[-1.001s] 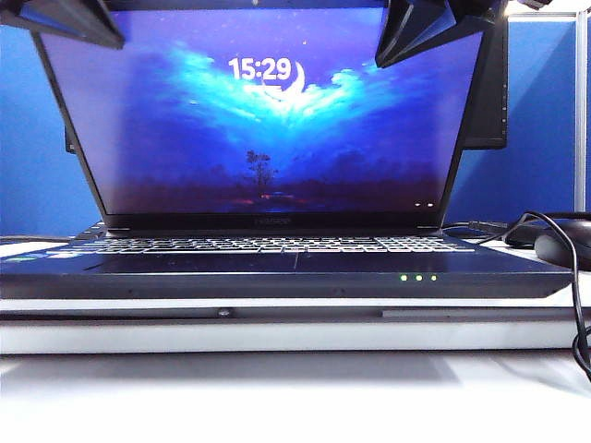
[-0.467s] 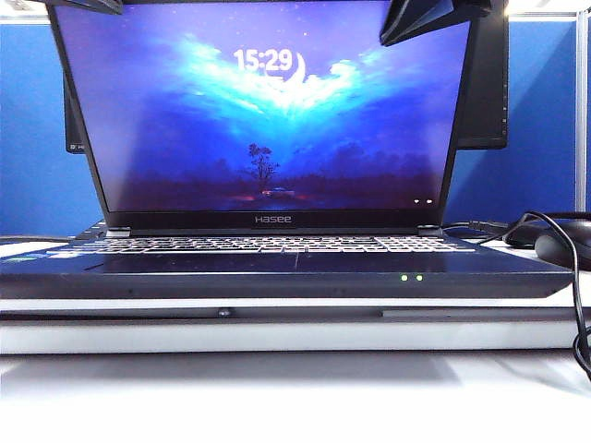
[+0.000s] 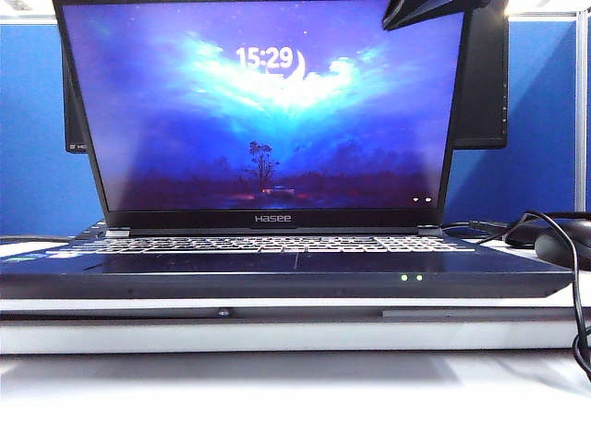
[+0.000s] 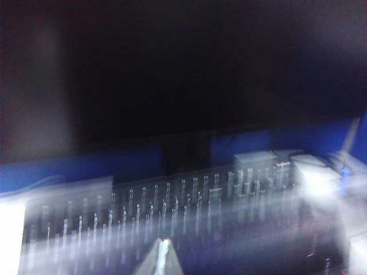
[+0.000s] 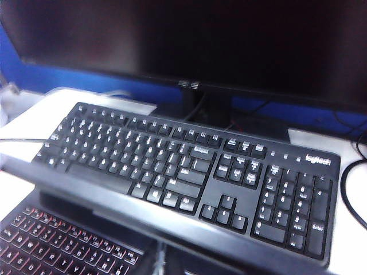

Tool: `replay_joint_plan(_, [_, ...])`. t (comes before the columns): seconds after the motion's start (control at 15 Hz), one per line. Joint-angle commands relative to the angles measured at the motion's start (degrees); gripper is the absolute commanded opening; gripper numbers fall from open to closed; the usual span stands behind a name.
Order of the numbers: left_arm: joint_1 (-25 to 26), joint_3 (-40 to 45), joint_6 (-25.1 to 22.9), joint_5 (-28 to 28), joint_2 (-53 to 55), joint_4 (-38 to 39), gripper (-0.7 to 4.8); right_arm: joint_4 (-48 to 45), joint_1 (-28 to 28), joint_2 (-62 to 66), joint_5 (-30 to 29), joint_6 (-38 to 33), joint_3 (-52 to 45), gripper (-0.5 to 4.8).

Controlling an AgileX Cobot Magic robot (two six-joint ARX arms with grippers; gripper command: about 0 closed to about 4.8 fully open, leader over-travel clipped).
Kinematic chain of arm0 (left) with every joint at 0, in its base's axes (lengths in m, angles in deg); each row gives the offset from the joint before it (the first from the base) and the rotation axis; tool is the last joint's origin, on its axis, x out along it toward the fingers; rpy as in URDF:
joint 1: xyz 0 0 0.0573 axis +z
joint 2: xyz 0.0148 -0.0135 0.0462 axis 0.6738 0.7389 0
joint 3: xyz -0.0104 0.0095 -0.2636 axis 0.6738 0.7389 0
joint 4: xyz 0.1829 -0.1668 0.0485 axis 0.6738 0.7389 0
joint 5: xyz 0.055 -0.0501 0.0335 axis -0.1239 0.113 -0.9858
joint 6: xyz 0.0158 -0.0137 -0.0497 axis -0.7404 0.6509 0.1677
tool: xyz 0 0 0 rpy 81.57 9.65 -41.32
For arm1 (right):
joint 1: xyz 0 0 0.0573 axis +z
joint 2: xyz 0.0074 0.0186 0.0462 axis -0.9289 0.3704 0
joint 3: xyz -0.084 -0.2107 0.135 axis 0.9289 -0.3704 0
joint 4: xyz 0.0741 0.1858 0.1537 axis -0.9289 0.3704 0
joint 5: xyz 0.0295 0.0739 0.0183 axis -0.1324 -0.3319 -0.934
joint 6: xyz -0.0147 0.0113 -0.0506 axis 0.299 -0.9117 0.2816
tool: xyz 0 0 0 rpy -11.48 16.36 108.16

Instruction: Open the lid of the black laptop.

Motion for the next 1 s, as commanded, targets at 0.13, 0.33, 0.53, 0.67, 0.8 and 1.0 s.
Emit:
replay_joint_plan(0.13, [0.2,-0.6,-2.8,0.0,1.2,-7.3,-0.04,-6.0,-3.0,-0.1,-1.1,0.3,0.5,-0.04])
replay_joint_plan(0.33, [0.1,-0.7,-1.7,2.6,1.4,-6.9,-0.04,-6.4,-3.6,0.1,-1.7,0.8,0.5,-0.04])
replay_joint_plan(0.53, [0.1,-0.7,-1.6,3.3,1.1,-9.6,-0.04,-9.8,-4.5,2.1,-3.0,1.3,0.7,-0.04])
replay_joint_plan(0.67, [0.1,-0.8,-0.3,5.5,0.7,-9.5,-0.04,-9.8,-5.1,4.0,-3.6,1.4,1.9,-0.04])
replay_joint_plan(0.8, [0.1,-0.7,0.4,14.8,-0.1,-9.4,-0.04,-10.4,-5.7,5.1,-4.5,1.6,3.1,-0.04])
replay_joint_plan(1.0, [0.1,-0.7,-1.6,23.8,-0.2,-1.3,-0.05,-11.3,-5.9,5.8,-4.5,2.7,4.0,-0.04])
